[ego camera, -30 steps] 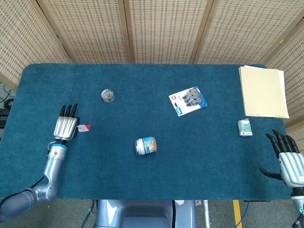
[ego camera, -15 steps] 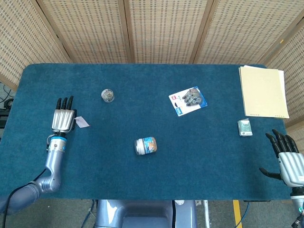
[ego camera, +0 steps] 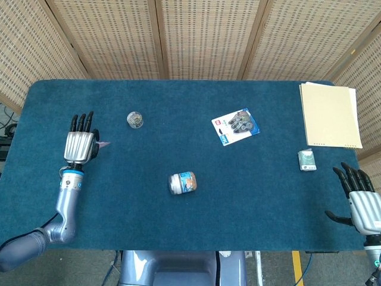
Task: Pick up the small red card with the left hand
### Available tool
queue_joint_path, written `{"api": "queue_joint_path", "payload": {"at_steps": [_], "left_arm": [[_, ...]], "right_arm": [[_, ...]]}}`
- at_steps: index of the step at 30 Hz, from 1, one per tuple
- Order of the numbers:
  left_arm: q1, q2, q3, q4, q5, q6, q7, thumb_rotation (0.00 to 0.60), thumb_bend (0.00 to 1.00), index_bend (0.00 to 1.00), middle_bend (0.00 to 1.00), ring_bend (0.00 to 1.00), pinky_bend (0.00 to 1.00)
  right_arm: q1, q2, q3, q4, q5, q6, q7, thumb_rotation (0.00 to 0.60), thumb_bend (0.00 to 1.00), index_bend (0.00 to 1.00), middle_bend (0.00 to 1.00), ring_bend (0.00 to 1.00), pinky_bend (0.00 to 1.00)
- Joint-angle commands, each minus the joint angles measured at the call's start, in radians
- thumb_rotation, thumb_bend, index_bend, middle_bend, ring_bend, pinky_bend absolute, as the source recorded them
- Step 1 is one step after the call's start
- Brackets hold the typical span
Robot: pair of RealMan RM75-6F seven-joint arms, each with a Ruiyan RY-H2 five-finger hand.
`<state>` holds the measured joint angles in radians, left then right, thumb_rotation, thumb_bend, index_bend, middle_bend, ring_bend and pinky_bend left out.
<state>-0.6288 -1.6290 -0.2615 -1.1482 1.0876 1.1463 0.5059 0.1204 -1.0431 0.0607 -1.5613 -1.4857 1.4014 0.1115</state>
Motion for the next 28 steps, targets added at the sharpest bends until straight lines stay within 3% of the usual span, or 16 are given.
{"api": "queue_joint_path", "payload": {"at_steps": [1, 10, 20, 28], "left_arm": [[0.034, 0.051, 0.024, -0.107, 0.013, 0.036, 0.019, 0.600, 0.34, 0.34, 0.00, 0.00, 0.00], [0.134, 0.177, 0.090, -0.386, 0.023, 0.138, 0.082, 0.600, 0.25, 0.05, 0.00, 0.00, 0.00], [0.252, 0.252, 0.179, -0.555, 0.100, 0.280, 0.078, 0.600, 0.21, 0.00, 0.00, 0.00, 0.00], [0.298, 0.295, 0.228, -0.619, 0.143, 0.308, 0.076, 0.600, 0.22, 0.01, 0.00, 0.00, 0.00]], "right_arm": [[0.000, 0.000, -0.001, 0.000, -0.001, 0.000, 0.001, 0.600, 0.05, 0.00, 0.00, 0.00, 0.00], [-0.003, 0.001, 0.000, -0.001, -0.003, 0.007, 0.003, 0.600, 0.05, 0.00, 0.00, 0.00, 0.00], [-0.005, -0.002, -0.001, -0.003, -0.008, 0.013, -0.011, 0.600, 0.05, 0.00, 0.00, 0.00, 0.00], [-0.007, -0.002, -0.002, -0.010, -0.011, 0.019, -0.017, 0.600, 0.05, 0.00, 0.00, 0.00, 0.00]]}}
